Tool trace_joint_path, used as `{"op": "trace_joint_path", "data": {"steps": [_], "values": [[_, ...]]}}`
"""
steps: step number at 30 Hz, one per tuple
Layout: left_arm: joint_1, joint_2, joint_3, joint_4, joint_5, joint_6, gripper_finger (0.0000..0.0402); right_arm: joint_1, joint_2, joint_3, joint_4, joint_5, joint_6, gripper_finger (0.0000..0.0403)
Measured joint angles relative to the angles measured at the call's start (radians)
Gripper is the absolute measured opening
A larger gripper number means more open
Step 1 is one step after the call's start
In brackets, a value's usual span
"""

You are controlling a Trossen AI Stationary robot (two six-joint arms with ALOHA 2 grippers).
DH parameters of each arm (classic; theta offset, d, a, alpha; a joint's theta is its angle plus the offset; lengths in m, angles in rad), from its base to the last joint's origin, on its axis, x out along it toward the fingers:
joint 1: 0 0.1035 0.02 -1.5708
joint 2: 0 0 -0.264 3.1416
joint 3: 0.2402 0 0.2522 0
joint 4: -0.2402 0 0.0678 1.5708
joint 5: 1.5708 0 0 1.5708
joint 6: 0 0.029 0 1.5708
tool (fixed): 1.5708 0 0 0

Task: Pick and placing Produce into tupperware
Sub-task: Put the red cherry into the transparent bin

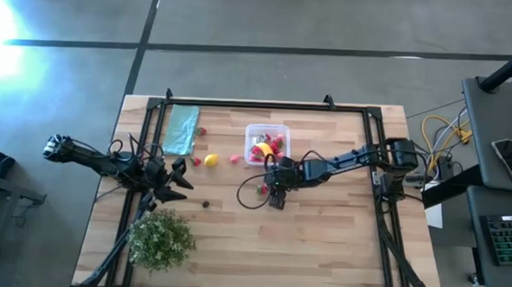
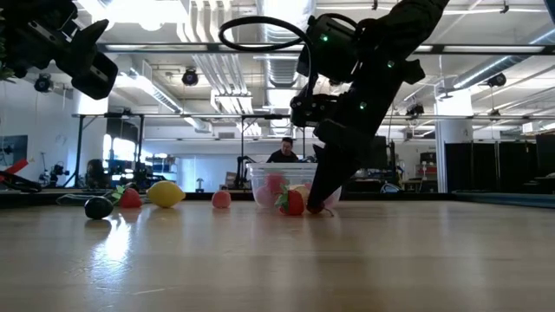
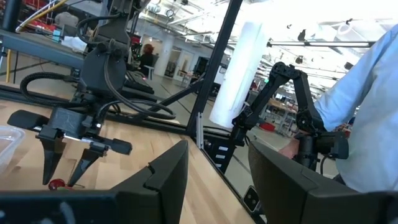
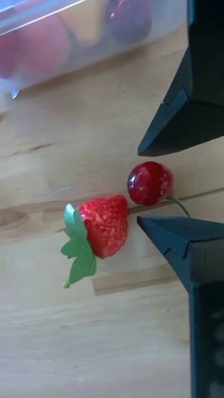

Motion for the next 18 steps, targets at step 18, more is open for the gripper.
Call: {"op": "trace_joint_path", "data": {"steps": [18], "values": [[0.0,0.0,0.0,0.0,0.002,0.0,0.0155,0.0,0.0,-0.016,-0.002,0.002,0.061,0.0103]]}}
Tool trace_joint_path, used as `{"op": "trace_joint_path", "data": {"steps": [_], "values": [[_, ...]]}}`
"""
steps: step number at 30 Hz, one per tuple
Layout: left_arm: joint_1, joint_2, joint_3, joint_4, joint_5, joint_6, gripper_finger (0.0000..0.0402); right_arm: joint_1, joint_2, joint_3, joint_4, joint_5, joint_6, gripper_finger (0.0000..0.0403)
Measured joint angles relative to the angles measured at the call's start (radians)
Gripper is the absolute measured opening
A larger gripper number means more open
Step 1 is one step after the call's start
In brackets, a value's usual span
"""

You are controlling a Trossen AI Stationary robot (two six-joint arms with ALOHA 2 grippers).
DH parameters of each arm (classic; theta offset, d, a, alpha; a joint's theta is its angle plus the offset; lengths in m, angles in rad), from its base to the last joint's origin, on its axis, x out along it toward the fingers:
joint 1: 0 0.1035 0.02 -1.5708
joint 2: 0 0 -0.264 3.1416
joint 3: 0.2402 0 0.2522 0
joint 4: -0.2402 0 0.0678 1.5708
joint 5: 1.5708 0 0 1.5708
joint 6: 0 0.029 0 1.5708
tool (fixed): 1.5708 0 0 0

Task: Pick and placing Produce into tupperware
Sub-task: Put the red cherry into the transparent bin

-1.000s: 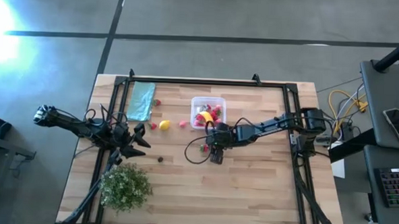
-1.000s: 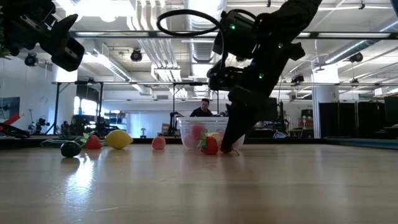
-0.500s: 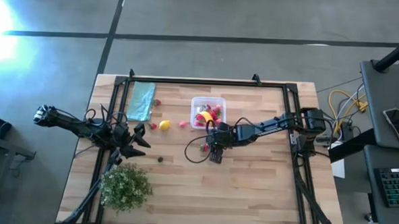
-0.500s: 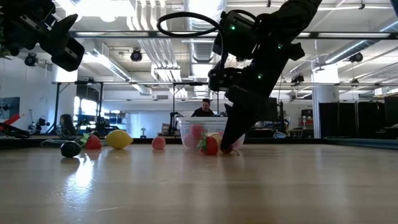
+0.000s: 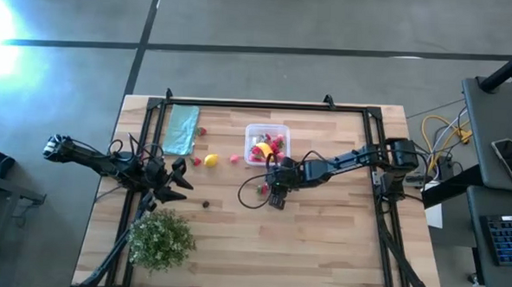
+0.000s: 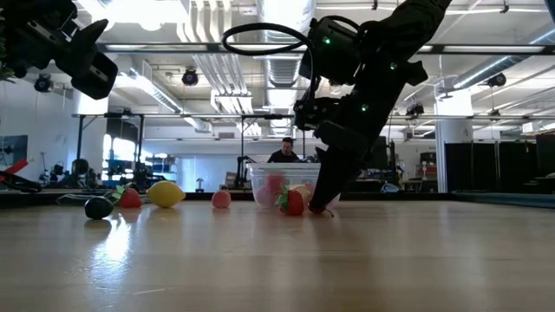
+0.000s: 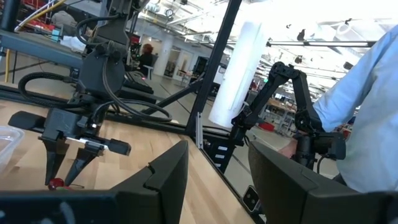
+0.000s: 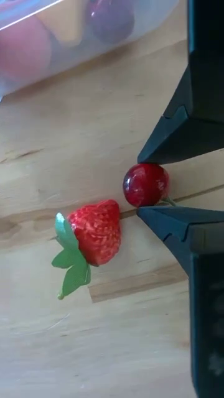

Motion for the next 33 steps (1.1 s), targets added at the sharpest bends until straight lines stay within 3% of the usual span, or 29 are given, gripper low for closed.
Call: {"op": "trace_joint_path", "data": {"steps": [10,15,25,28,33], "values": [[0.0,0.0,0.0,0.0,-0.004,0.0,0.0155,0.0,-0.012,0.071,-0.091,0.034,0.0,0.0098],[0.0,0.0,0.0,0.0,-0.004,0.0,0.0155,-0.006,-0.058,0.157,-0.18,0.126,-0.017,0.0098],[0.0,0.0,0.0,0.001,-0.003,0.0,0.0155,-0.217,-0.094,0.304,-0.217,0.189,-0.06,0.0103],[0.0,0.0,0.0,0.0,-0.003,0.0,0.0155,-0.306,-0.089,0.325,-0.22,0.153,-0.025,0.0127],[0.0,0.0,0.0,0.0,-0.002,0.0,0.0155,-0.374,-0.072,0.344,-0.24,-0.016,-0.015,0.0184]]}}
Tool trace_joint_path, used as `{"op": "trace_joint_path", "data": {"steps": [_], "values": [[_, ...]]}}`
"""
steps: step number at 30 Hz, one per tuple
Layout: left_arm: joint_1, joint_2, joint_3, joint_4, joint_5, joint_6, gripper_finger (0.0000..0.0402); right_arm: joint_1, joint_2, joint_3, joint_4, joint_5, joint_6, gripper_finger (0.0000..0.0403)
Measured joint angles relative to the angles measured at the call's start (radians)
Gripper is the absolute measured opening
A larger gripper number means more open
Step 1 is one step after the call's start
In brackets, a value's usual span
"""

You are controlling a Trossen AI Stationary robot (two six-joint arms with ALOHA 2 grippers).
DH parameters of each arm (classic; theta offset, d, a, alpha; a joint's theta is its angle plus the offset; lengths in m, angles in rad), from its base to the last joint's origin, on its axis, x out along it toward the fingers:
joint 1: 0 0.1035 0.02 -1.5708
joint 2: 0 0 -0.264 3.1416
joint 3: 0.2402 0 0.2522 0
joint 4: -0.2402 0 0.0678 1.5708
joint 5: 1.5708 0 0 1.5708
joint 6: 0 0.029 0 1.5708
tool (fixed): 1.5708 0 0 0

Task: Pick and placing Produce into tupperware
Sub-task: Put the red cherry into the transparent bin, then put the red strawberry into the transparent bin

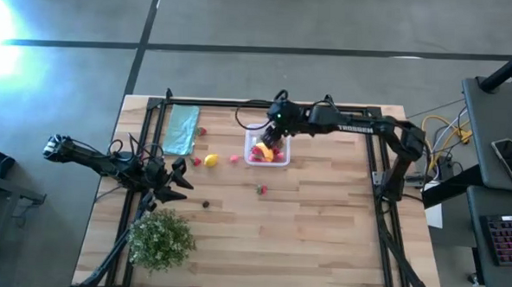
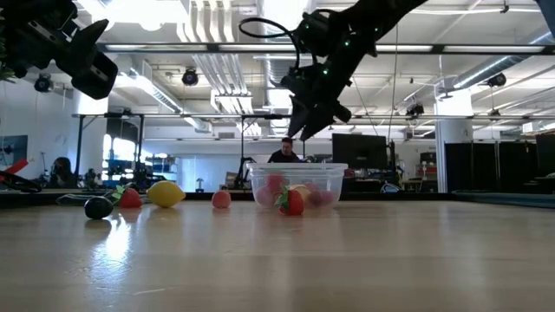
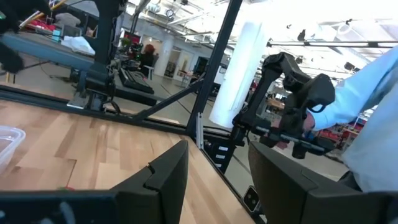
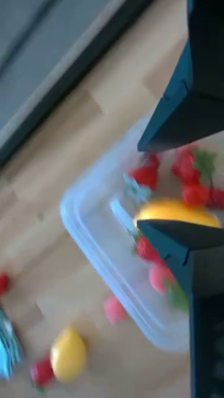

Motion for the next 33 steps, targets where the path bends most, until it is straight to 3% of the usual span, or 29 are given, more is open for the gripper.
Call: {"op": "trace_joint_path", "data": {"steps": [5,13,19,33], "values": [[0.0,0.0,0.0,0.0,0.003,0.0,0.0155,0.046,0.003,-0.009,-0.013,-0.047,-0.025,0.0218],[0.0,0.0,0.0,0.0,0.003,0.0,0.0155,0.273,0.008,-0.024,-0.225,-0.036,-0.262,0.0219],[0.0,0.0,0.0,-0.001,0.002,0.0,0.0155,0.381,0.062,-0.061,-0.127,-0.013,-0.309,0.0219],[0.0,0.0,0.0,-0.001,-0.001,0.0,0.0155,0.431,0.226,0.0,-0.06,-0.013,-0.321,0.0219]]}}
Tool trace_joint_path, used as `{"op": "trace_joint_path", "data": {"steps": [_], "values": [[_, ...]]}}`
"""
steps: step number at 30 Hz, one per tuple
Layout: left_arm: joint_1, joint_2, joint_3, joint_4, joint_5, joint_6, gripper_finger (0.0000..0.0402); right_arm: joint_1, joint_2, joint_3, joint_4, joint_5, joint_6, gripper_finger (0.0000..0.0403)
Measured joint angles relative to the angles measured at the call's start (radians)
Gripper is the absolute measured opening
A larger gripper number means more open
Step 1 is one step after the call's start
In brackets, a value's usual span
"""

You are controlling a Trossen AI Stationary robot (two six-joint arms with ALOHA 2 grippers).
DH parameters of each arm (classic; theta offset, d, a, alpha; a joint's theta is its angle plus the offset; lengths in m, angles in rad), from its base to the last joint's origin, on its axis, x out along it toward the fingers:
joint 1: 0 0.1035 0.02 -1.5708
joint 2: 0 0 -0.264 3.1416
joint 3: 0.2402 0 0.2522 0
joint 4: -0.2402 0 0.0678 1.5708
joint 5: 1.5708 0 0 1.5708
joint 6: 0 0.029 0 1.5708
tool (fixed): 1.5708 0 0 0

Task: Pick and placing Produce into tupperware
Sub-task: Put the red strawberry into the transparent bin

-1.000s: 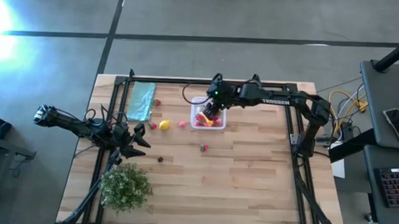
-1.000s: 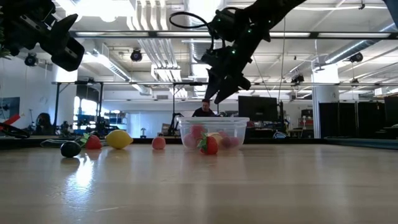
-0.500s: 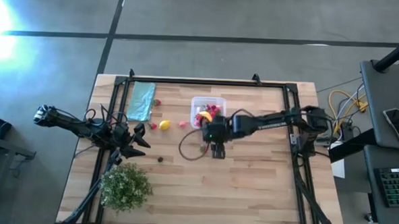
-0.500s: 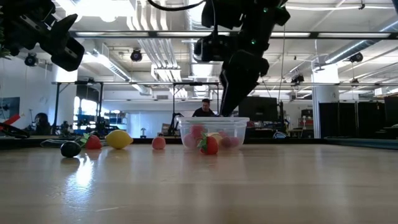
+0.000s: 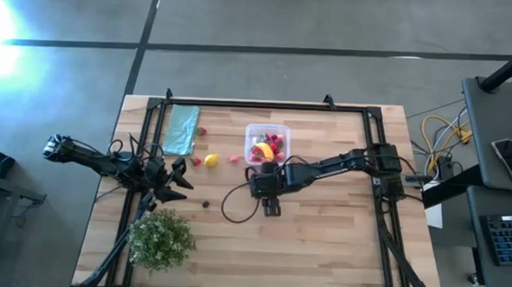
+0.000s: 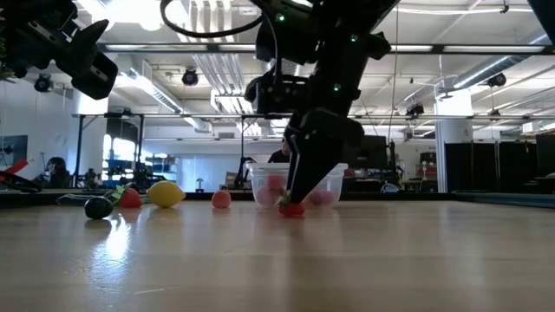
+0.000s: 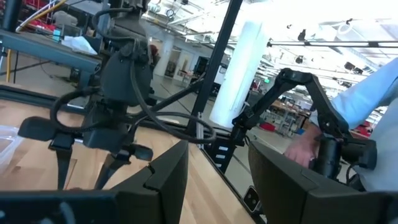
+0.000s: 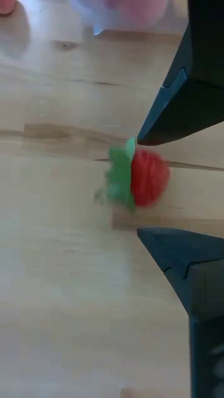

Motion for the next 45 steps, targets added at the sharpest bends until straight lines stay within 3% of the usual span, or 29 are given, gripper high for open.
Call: {"op": "trace_joint_path", "data": {"steps": [13,28,33,36,39,45], "values": [[0.0,0.0,0.0,0.0,0.001,0.0,0.0155,-0.004,0.035,0.037,-0.003,0.001,0.027,0.0216],[0.0,0.0,0.0,0.0,0.004,0.0,0.0155,-0.011,0.019,0.069,-0.075,0.0,0.158,0.0118],[0.0,0.0,0.0,0.0,0.003,0.0,0.0155,-0.02,-0.065,0.128,-0.069,0.162,0.129,0.0134],[0.0,0.0,0.0,0.0,0.003,0.0,0.0155,-0.052,-0.128,0.156,-0.067,0.276,0.104,0.0142],[0.0,0.0,0.0,0.0,0.003,0.0,0.0155,-0.123,-0.18,0.174,-0.073,0.307,0.127,0.0144],[0.0,0.0,0.0,0.0,0.0,0.0,0.0155,-0.299,-0.196,0.174,-0.176,0.166,0.269,0.0148]]}}
